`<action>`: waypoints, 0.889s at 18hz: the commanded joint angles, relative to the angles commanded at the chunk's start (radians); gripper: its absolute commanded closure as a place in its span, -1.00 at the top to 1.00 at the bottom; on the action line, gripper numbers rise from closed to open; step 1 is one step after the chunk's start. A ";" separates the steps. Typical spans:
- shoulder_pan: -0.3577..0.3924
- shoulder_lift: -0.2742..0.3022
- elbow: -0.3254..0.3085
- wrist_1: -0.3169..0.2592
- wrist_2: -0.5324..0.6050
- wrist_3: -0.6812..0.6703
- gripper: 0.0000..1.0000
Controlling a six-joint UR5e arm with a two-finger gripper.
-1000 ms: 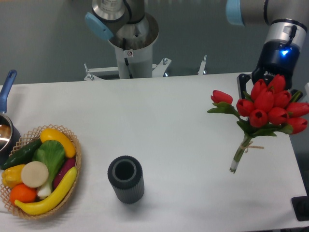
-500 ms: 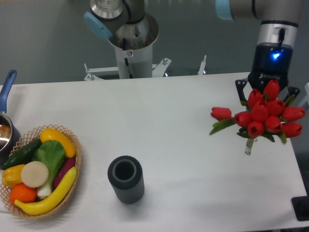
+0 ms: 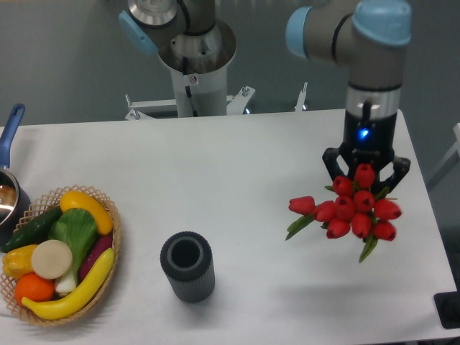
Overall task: Place the flowers on the table
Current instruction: 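Lower the held tulip bouquet toward the table surface, then lay the tulips flat on the table and open the gripper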
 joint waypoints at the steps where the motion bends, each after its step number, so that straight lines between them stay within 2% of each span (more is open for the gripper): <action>1: -0.012 -0.018 0.002 -0.012 0.048 0.012 -0.24; 7: -0.087 -0.120 0.002 -0.049 0.238 0.045 -0.24; 16: -0.123 -0.216 -0.015 -0.051 0.244 0.043 -0.23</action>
